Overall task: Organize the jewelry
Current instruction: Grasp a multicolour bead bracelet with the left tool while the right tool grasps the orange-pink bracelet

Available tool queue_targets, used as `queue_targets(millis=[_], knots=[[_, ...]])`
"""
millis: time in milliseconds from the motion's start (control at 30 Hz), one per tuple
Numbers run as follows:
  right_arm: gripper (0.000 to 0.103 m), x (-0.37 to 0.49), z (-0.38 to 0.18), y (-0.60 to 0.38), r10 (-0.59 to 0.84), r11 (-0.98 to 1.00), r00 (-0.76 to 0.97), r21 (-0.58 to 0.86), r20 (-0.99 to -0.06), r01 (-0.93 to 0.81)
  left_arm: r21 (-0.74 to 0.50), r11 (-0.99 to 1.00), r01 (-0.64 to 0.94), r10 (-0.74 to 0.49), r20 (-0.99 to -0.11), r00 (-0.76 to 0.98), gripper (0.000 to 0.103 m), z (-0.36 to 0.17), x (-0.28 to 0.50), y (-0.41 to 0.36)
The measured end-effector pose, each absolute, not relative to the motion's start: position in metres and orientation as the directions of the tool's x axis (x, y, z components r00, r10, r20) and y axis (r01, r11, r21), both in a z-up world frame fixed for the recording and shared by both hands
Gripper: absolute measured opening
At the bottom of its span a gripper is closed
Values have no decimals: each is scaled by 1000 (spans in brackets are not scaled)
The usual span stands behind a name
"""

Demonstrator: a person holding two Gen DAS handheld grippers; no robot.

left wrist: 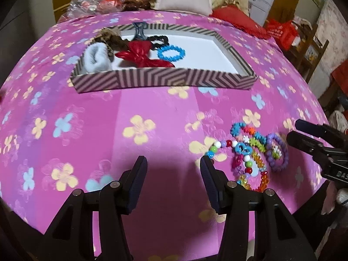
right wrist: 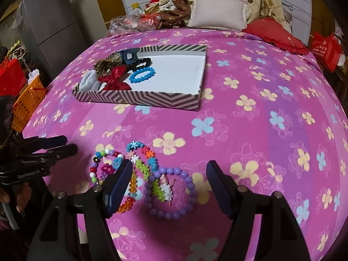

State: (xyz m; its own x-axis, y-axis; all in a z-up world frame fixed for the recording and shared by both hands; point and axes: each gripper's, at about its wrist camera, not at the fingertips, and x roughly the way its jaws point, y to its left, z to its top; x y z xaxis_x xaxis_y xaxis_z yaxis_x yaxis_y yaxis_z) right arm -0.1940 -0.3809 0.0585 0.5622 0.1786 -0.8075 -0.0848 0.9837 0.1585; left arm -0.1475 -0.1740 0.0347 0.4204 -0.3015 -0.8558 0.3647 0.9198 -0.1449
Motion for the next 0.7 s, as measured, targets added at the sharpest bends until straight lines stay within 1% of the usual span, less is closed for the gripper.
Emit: queue_targets(millis=[67,133,200,333,400,567,700], knots=[[67,-197,61,-376,201,980,564,168,-801,-111,-144,913,381,-307,-858,412,43,33,-148,-178],[56,-199,64,-370,245,970,558,196,-793,-146,-145,905,400,-314,-862,398,43,32,-148,-182],[51,-203,65,-358,290,957,550,217,-783,-194,-145,901,409,-316,-866,388,43,29,-147,-184],[42,-209,59,-328,350,929,497,224,-794,-296,-169,893,416,-333,-872,360,43,24,-142,-188],[41,-213,54,-315,366,915,465,220,-806,-338,-181,890,418,-340,-875,344,43,21,-139,-189],[35,-218,38,-294,342,905,426,172,-838,-388,-163,889,428,-331,-875,354,43,19,-137,-195],[28,-217,25,-285,293,910,415,118,-862,-398,-150,879,452,-329,-878,349,43,19,-139,-200]])
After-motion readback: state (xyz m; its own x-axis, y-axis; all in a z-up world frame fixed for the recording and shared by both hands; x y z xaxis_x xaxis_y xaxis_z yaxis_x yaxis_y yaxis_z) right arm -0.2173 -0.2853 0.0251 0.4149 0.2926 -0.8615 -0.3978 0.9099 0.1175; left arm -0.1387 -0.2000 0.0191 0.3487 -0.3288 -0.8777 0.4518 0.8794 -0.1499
